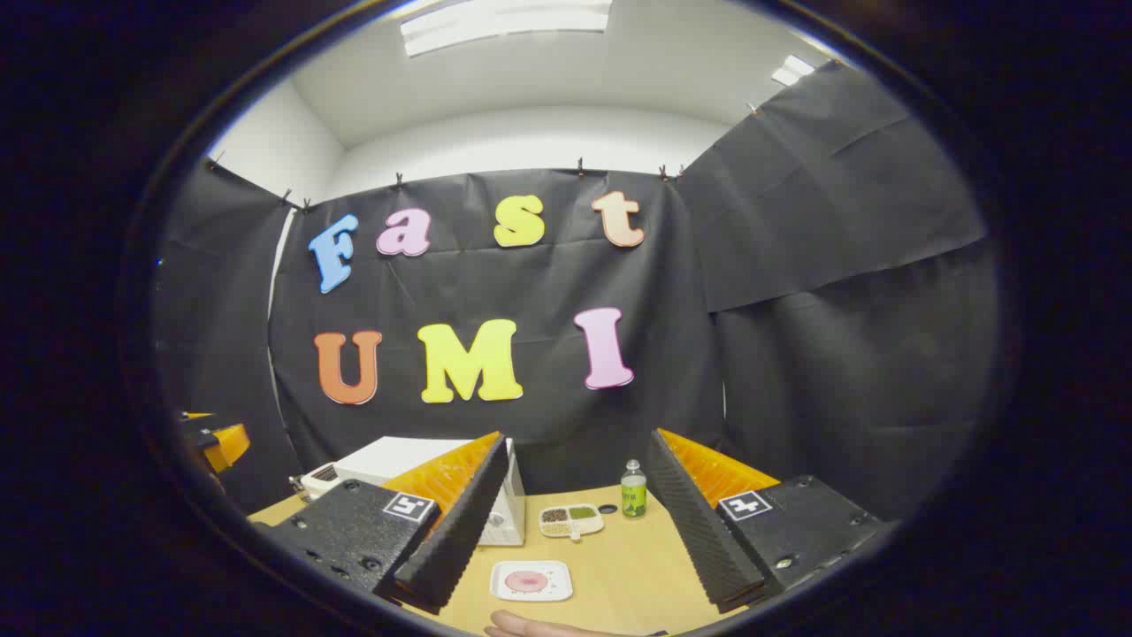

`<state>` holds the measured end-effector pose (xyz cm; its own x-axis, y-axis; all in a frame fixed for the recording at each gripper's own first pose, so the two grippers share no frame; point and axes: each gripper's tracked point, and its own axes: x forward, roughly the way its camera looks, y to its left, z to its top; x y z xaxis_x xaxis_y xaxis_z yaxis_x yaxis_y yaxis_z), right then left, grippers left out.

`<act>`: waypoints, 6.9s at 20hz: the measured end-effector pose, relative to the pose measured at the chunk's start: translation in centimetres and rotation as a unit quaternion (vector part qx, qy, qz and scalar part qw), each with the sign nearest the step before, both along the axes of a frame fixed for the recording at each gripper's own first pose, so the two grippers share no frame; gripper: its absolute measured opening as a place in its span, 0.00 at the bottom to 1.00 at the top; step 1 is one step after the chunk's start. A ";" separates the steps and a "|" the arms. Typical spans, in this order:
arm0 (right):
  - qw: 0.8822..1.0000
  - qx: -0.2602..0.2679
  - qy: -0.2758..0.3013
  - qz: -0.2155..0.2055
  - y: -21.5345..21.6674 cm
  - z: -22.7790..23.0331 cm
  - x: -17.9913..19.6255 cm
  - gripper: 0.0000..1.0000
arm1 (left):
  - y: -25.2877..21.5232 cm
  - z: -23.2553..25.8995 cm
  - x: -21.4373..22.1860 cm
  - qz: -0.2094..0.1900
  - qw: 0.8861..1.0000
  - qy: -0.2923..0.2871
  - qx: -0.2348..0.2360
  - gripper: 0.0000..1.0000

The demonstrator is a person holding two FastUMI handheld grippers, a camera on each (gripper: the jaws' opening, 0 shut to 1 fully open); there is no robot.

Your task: Open the microwave oven with the left hand, put the food in, and close the microwave oven.

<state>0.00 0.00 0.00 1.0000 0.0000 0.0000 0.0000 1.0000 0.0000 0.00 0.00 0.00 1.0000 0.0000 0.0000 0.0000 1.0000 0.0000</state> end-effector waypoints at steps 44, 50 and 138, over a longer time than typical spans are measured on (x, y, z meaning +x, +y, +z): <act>0.999 -0.015 0.001 0.029 -5.2 -7.9 4.8 0.93 | -22.4 -26.7 24.4 -0.131 0.985 0.100 -0.054 0.88; 0.999 -0.037 -0.005 0.038 -5.3 -9.5 5.1 1.00 | -22.4 -29.3 26.3 -0.116 0.987 0.109 -0.005 0.45; 0.686 0.041 0.696 0.209 3.3 -47.9 14.4 0.08 | 4.1 -13.2 -1.0 0.032 0.999 0.033 0.011 0.92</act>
<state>14.38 3.31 -47.92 -0.0554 0.3435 -0.9375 -0.2288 0.9096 0.3468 -1.04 4.09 -13.19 0.9957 0.0656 -0.0661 -0.0640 0.9976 0.0250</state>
